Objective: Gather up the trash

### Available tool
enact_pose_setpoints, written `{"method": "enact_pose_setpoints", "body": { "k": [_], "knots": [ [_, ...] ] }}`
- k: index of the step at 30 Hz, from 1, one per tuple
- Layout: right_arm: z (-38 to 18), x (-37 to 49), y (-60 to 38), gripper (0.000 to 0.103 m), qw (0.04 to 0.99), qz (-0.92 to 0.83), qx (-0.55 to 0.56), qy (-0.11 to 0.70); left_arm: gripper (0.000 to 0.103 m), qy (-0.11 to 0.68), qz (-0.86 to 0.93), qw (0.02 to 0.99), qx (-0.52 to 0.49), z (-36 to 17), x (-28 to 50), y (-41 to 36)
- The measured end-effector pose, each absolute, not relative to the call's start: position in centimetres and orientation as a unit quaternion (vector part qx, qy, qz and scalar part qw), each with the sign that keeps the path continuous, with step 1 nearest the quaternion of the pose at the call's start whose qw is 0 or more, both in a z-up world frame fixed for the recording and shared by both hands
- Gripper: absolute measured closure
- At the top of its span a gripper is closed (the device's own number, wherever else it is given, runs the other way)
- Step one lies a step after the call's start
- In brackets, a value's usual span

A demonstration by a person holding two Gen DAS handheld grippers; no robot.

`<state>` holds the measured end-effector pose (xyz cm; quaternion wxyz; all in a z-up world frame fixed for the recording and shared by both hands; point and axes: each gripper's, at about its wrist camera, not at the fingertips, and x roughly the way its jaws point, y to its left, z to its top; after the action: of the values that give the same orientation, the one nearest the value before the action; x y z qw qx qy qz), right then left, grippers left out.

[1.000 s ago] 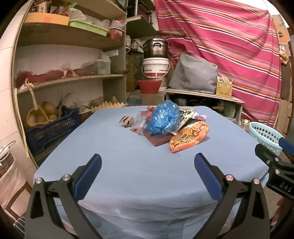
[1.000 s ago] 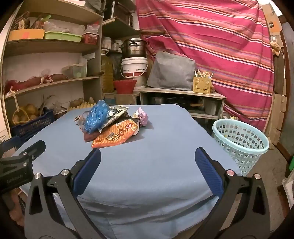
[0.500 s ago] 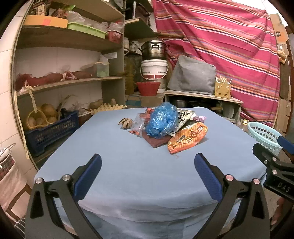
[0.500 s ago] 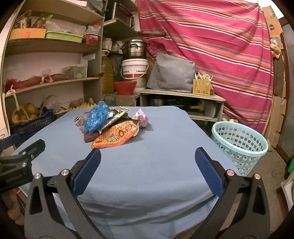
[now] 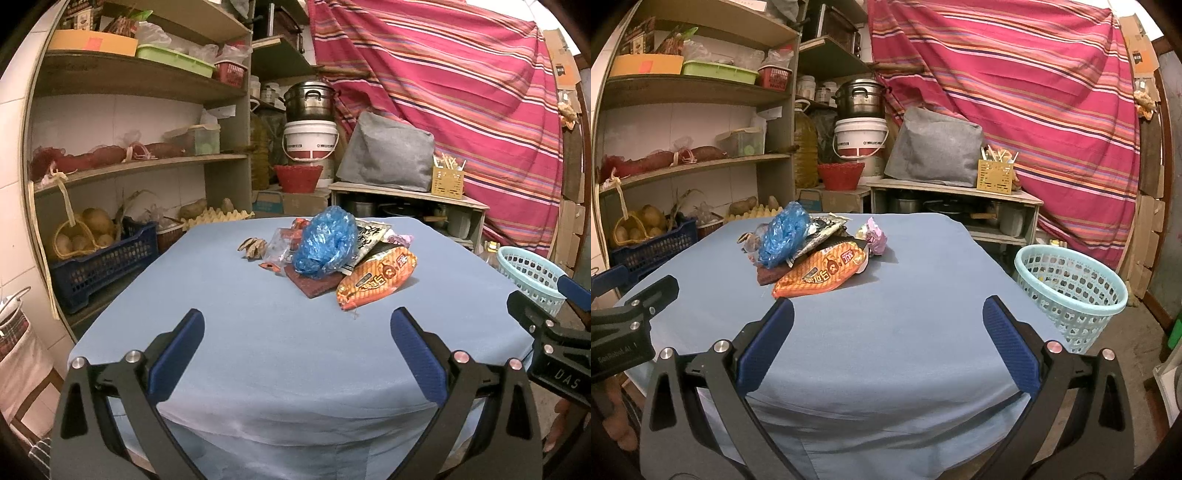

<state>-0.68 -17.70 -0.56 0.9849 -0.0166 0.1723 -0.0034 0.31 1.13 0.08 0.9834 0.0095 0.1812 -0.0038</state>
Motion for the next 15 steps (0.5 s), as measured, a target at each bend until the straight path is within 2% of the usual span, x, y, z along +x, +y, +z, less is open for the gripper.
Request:
{"method": "enact_pose_setpoints", "body": {
  "k": [15],
  "knots": [
    [-0.57, -0.65, -18.25, 0.004, 0.985, -0.004, -0.018, 0.171, 0.005, 0.181, -0.004, 0.983, 0.009, 0.21, 0.3, 1.2]
  ]
}}
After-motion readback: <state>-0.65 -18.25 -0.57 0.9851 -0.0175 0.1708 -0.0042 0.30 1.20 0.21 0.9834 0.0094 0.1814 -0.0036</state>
